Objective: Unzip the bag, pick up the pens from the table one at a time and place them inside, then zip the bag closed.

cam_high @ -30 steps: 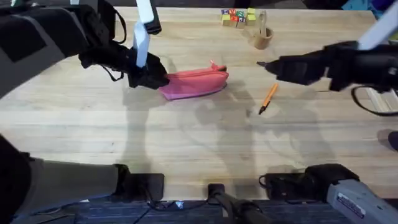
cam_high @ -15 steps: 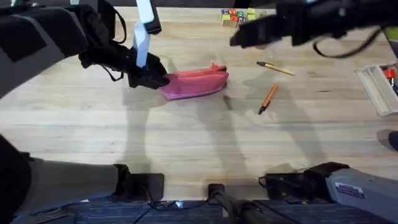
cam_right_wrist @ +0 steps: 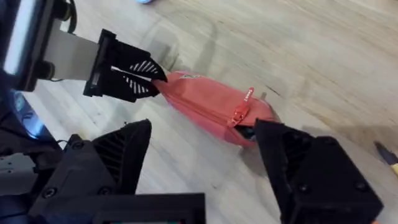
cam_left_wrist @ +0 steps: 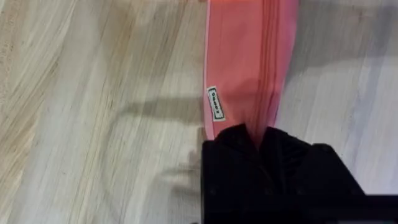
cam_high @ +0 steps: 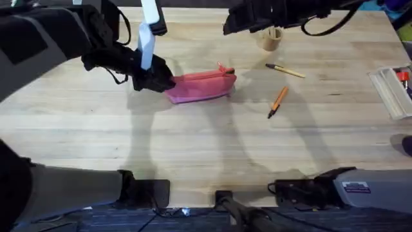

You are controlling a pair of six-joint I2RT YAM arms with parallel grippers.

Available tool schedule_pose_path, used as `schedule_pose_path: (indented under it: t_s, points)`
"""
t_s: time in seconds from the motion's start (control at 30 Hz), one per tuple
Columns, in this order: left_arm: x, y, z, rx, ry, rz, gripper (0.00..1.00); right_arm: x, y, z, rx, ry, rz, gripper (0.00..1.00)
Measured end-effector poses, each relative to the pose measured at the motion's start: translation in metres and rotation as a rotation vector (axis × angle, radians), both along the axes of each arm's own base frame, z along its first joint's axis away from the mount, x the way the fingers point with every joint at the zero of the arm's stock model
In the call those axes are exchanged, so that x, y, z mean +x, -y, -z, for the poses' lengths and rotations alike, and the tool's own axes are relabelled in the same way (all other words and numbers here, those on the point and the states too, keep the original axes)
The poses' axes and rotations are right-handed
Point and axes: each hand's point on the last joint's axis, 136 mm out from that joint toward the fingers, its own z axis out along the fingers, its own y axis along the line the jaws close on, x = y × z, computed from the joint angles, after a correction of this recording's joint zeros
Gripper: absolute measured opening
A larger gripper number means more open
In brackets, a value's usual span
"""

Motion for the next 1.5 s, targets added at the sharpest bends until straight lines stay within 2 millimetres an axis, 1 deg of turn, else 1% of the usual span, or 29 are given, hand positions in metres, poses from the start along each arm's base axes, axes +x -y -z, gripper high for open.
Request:
schedule_pose_path:
  t_s: [0.6,0.7,0.77,1.03,1.2,1.5]
  points:
    - [0.0,0.0,0.0,0.0,0.0,0.0,0.042,-0.001,-0.001,0.001,0.025,-0.049,0.04,0.996]
    - [0.0,0.0,0.0,0.0,0.0,0.0,0.042,0.0,-0.001,0.004,0.023,-0.057,0.04,0.996]
    - [0.0,0.0,0.0,0.0,0.0,0.0,0.042,0.002,-0.002,0.009,0.02,-0.073,0.042,0.996]
    - [0.0,0.0,0.0,0.0,0.0,0.0,0.042,0.013,-0.005,0.049,-0.013,-0.178,0.045,0.997]
    - [0.0,0.0,0.0,0.0,0.0,0.0,0.042,0.018,-0.006,0.069,-0.029,-0.228,0.045,0.997]
    - [0.0,0.0,0.0,0.0,0.0,0.0,0.042,0.026,-0.009,0.098,-0.047,-0.283,0.046,0.997]
